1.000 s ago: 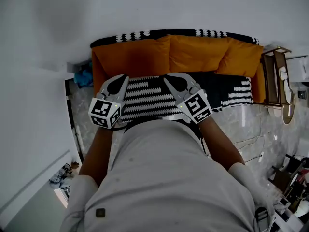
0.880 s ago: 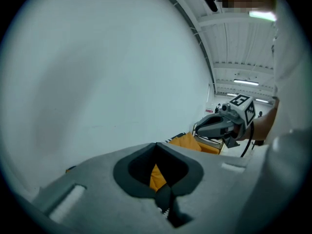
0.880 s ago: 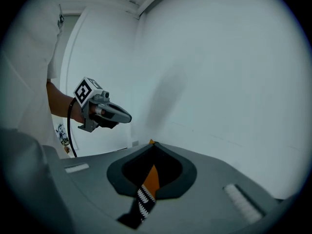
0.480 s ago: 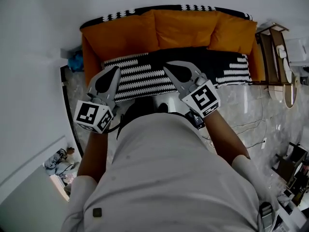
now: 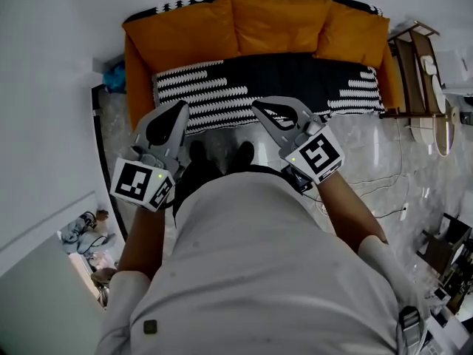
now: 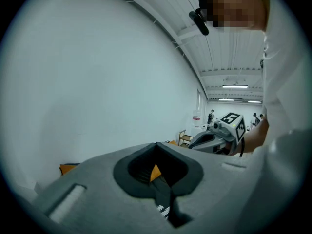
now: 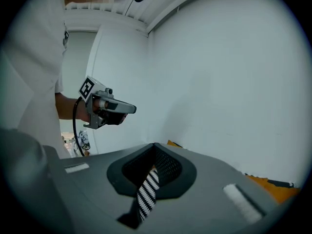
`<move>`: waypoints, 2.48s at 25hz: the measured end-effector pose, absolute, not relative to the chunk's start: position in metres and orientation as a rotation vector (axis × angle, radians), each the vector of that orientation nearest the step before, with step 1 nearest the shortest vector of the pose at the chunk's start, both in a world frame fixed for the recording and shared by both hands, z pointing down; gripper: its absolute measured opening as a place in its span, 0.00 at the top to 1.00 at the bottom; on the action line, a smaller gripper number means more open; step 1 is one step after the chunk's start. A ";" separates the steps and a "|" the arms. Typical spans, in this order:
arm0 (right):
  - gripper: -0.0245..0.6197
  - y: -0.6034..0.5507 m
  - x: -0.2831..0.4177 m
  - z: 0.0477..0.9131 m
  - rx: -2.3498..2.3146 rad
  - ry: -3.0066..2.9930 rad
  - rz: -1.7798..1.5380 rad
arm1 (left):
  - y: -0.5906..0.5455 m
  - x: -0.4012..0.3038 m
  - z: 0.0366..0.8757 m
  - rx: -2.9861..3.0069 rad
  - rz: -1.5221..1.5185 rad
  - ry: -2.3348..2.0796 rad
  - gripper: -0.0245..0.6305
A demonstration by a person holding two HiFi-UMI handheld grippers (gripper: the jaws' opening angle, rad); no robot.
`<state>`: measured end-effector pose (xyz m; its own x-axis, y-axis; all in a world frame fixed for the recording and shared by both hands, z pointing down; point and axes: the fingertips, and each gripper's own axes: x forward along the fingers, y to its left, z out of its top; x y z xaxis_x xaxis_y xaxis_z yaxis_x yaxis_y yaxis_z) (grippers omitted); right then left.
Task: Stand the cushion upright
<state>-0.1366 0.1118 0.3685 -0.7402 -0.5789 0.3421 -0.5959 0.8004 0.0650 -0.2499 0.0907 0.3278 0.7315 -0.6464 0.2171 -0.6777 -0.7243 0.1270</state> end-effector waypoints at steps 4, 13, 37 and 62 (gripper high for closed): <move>0.95 0.139 -0.150 0.359 0.923 -2.629 0.020 | 0.114 -0.263 0.320 2.784 0.197 -1.025 0.96; 0.95 0.202 -0.218 0.342 1.110 -2.646 0.095 | 0.175 -0.335 0.306 2.868 0.211 -0.931 0.96; 0.95 0.351 -0.334 0.327 1.288 -2.599 0.068 | 0.325 -0.463 0.302 2.925 0.139 -0.832 0.96; 0.95 0.351 -0.320 0.321 1.295 -2.615 0.063 | 0.324 -0.455 0.303 2.919 0.142 -0.862 0.96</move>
